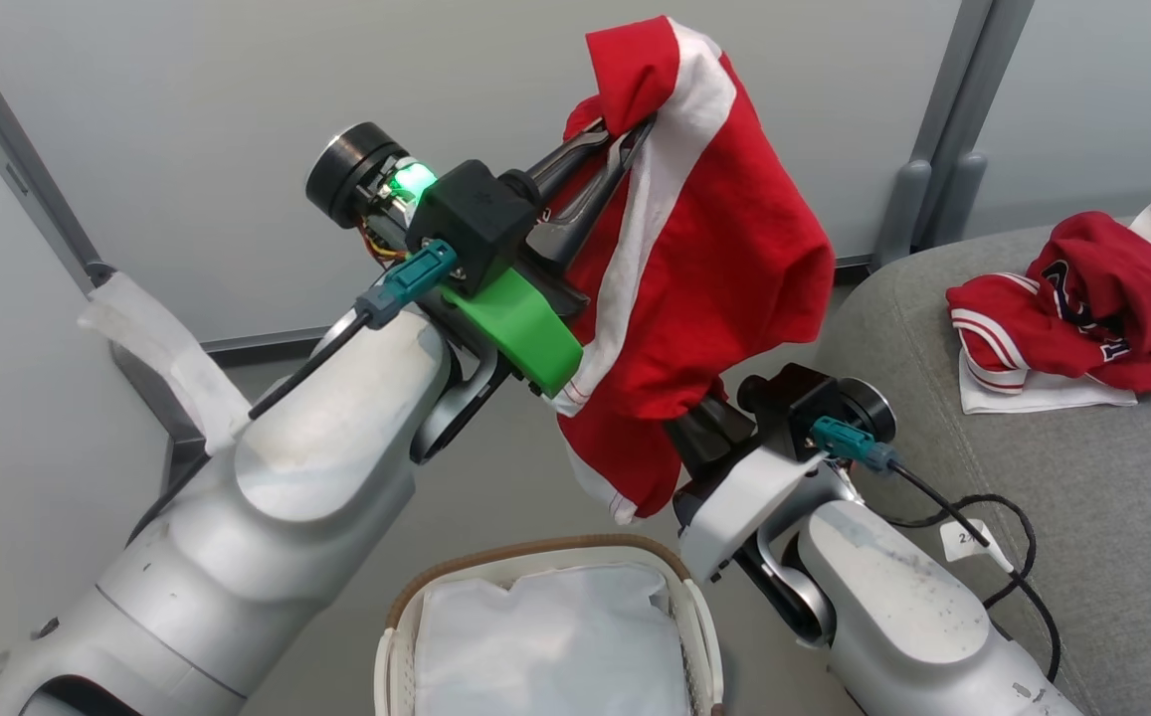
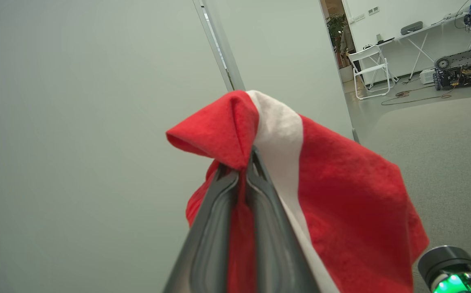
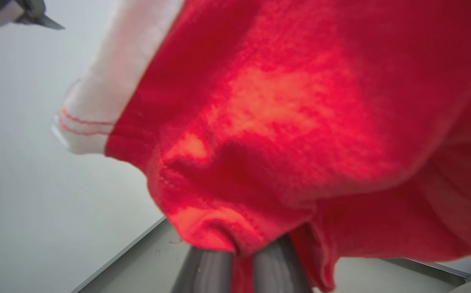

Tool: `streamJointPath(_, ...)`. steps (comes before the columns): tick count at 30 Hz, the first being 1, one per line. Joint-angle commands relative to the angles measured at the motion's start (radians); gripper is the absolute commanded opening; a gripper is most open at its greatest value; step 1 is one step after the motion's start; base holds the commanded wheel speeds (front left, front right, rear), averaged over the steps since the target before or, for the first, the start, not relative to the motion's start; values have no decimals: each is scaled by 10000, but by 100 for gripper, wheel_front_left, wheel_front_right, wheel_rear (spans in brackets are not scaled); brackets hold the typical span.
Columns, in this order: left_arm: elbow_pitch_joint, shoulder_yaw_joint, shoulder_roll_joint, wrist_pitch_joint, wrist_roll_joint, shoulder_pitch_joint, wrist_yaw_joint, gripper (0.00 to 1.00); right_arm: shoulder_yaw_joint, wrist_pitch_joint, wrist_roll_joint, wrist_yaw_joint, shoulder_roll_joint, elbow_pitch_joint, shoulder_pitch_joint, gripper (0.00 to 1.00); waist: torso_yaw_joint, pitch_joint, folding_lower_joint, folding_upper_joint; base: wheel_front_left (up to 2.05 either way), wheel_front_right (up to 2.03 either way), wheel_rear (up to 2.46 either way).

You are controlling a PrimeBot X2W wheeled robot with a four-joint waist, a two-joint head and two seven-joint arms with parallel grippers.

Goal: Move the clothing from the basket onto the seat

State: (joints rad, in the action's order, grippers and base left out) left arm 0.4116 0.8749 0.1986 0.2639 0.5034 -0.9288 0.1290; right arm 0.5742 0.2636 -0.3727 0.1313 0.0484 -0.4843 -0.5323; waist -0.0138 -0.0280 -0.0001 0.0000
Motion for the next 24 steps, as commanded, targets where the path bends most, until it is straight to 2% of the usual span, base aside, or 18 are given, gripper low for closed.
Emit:
streamJointPath(1, 62, -111, 37, 5, 124, 231, 28, 0, -67, 16, 100, -11, 38, 53, 181, 0, -22, -14, 1, 0, 0, 0, 0)
streamJointPath(2, 115, -175, 34, 5, 176, 309, 28, 0, -132, 16, 128, -11, 37, 90, 197, 0, -31, -20, 1, 0, 0, 0, 0)
streamJointPath(4, 254, -256, 42, 4, 247, 479, 28, 25, -224, 16, 176, -11, 35, 143, 271, 0, -45, -28, 1, 0, 0, 0, 0)
streamJointPath(6, 419, -313, 81, 4, 312, 633, 28, 39, -325, 14, 214, -11, 40, 208, 338, 0, -61, -32, 1, 0, 0, 0, 0)
streamJointPath(7, 511, -364, 75, 5, 376, 727, 28, 77, -392, 16, 239, -11, 40, 257, 348, 0, -67, -32, 1, 0, 0, 0, 0)
streamJointPath(9, 684, -469, 79, 5, 459, 903, 28, 100, -553, 16, 282, -11, 38, 358, 375, 0, -79, -33, 1, 0, 0, 0, 0)
streamJointPath(18, 1121, -991, -153, 3, 946, 2322, 26, 100, -1471, 16, 671, -11, 38, 857, 605, 0, -154, 7, 1, 0, 0, 0, 0)
streamJointPath(24, 1075, -1326, -412, 3, 831, 3674, 27, 100, -2018, 17, 1124, -11, 38, 1054, 835, 0, -257, 50, 1, 0, 0, 0, 0)
